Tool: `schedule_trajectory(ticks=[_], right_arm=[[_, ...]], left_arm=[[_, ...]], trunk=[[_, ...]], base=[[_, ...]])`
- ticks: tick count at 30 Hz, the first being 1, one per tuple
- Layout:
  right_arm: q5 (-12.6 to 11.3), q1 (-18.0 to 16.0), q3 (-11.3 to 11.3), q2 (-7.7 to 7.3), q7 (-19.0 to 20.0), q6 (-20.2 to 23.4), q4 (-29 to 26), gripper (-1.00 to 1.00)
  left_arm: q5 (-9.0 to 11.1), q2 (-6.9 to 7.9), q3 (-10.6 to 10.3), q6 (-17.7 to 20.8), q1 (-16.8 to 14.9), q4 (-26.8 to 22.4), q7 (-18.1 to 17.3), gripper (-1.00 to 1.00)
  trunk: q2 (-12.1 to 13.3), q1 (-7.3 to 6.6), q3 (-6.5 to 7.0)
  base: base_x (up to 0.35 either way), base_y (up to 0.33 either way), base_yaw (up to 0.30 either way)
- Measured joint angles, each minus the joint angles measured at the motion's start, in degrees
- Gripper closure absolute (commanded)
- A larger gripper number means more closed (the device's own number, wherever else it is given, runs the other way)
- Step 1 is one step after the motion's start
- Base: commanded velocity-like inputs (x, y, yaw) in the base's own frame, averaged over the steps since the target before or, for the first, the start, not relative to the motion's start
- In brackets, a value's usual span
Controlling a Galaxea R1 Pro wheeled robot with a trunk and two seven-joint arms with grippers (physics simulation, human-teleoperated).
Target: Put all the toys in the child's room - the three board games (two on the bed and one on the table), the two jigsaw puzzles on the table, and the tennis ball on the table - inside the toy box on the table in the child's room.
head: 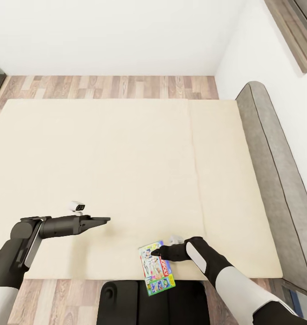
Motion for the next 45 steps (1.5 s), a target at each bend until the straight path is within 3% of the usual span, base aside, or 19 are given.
schedule_trajectory(ticks=[23, 45], right_arm=[[0.1, 0.0, 0.0, -0.01, 0.0, 0.1, 0.1, -1.0], [-0.1, 0.0, 0.0, -1.13, -0.4, 0.7, 0.5, -1.0]], left_arm=[[0.0, 0.0, 0.0, 0.0, 0.0, 0.0, 0.0, -1.0], [0.1, 0.09, 0.1, 0.0, 0.0, 0.0, 0.0, -1.0]], trunk=[[0.0, 0.0, 0.0], [0.0, 0.0, 0.0]], base=[[0.0, 0.013, 0.0], [0.0, 0.0, 0.0]])
